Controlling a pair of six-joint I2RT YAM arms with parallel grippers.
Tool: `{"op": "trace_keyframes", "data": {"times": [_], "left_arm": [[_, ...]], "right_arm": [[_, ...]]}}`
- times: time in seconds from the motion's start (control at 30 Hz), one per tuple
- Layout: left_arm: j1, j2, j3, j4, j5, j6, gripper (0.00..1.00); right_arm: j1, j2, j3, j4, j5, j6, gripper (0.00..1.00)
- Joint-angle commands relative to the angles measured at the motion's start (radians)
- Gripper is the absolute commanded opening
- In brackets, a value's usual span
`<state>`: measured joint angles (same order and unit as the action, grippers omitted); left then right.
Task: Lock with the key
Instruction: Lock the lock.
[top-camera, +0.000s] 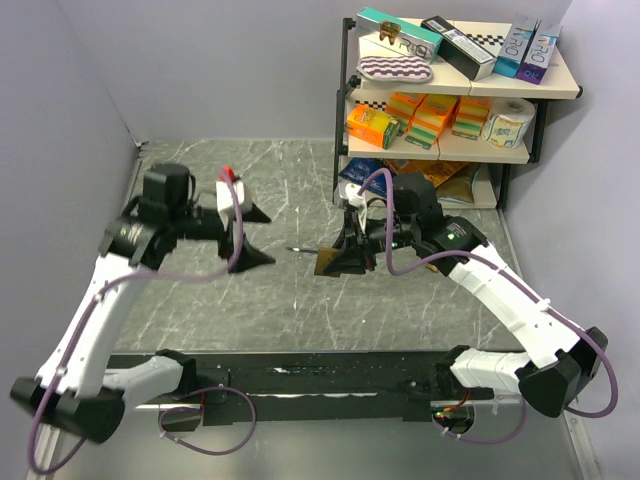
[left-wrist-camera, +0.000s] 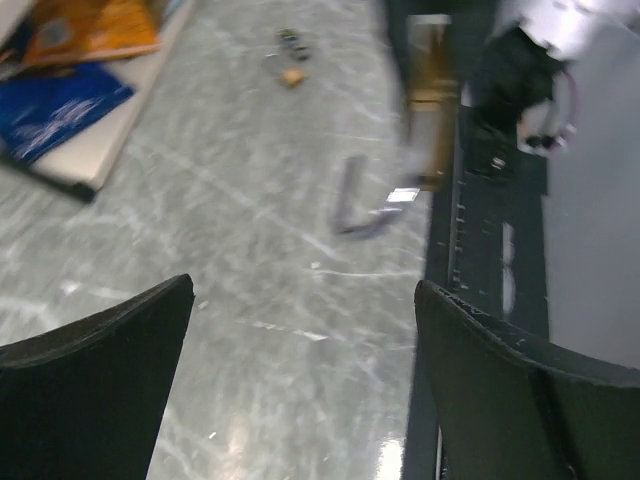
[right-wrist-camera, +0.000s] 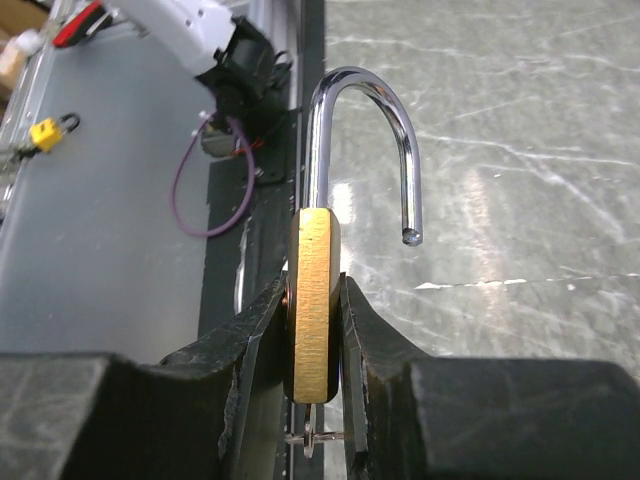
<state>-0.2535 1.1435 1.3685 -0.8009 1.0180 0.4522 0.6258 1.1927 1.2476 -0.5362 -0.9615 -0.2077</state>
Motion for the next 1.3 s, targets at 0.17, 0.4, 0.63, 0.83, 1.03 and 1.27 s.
{"op": "trace_keyframes", "data": {"times": [0.17,0.4,0.63,0.83,1.03,1.27], "left_arm": [[-0.328,-0.085,-0.083,0.125,-0.199,0.02,0.9],[-0.458,-0.041,-0.104,0.193,-0.384,-0.03,0.61],[-0.492,-0.027,-0.1,0.16,-0.389,-0.006,0.3],[-0.497,-0.034,-0.112,0.143,-0.391,0.0,0.01],[-0.484,-0.044,-0.095,0.199,-0.323,-0.13,0.01],[-0.342,-0.031,-0.069,0.336,-0.089,-0.372,0.01]], "right_arm": [[0.006,-0.061,-0.013,0.107,-0.121,-0.03,0.0],[0.009,-0.064,-0.011,0.12,-0.129,-0.01,0.0],[0.008,-0.068,-0.016,0.114,-0.126,-0.013,0.0],[0.008,-0.076,-0.025,0.104,-0.115,-0.024,0.0],[0.006,-0.081,-0.027,0.099,-0.089,-0.03,0.59],[-0.005,-0.148,-0.085,0.09,-0.003,-0.052,0.99]]}}
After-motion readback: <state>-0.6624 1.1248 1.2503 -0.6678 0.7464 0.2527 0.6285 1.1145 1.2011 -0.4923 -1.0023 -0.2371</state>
